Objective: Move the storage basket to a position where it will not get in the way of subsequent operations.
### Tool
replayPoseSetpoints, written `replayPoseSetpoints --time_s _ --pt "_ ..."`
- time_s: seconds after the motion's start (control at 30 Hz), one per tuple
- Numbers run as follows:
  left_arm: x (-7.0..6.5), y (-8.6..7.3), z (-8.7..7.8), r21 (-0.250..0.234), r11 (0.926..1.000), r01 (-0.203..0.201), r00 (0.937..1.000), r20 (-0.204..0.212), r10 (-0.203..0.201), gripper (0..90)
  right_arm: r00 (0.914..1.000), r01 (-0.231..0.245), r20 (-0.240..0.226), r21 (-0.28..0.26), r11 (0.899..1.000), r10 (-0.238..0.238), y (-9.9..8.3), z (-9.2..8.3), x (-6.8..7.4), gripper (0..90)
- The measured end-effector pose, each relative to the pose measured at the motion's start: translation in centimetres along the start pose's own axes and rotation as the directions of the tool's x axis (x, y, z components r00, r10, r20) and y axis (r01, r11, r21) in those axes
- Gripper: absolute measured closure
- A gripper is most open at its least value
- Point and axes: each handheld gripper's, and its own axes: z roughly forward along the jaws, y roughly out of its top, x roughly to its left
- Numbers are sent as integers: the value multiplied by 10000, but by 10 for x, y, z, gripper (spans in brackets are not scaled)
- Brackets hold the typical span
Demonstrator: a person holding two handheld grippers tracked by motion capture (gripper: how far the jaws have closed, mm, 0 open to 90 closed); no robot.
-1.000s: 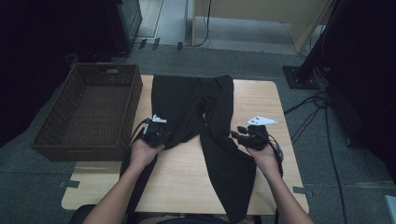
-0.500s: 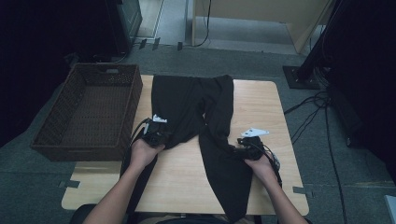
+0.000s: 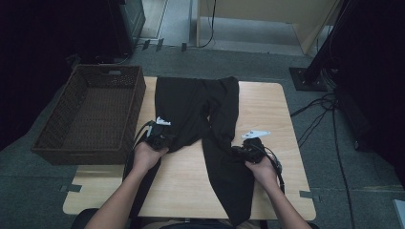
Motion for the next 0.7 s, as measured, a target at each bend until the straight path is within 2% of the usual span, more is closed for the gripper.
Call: replayPoseSetpoints --time_s 0.2,0.27,0.3,0.37,0.47,0.57,0.7 --pt "0 1 0 55 10000 36 10000 37 -36 854 9970 -701 315 -337 9970 712 -22 -33 -26 900" --pt "0 2 1 84 10000 31 10000 50 -32 854 9925 -1208 -287 -633 9907 1192 -22 -34 -32 792" --pt "0 3 1 104 9999 20 10000 45 -20 854 9908 -1331 -373 -806 9878 1304 -21 -32 -31 734" --pt "0 3 1 119 9999 7 10000 54 -8 854 9927 -1144 -498 -982 9886 1099 -14 -26 -27 674" --pt "0 2 1 56 10000 40 9999 95 -40 854 9980 -498 -443 -917 9945 458 -2 -14 -17 617" --pt "0 2 1 34 10000 25 10000 92 -26 854 9985 -10 -552 -936 9956 -42 9 -2 -8 570" --pt "0 1 1 26 10000 25 10000 81 -25 853 9959 224 -861 -535 9983 -270 21 17 6 519"
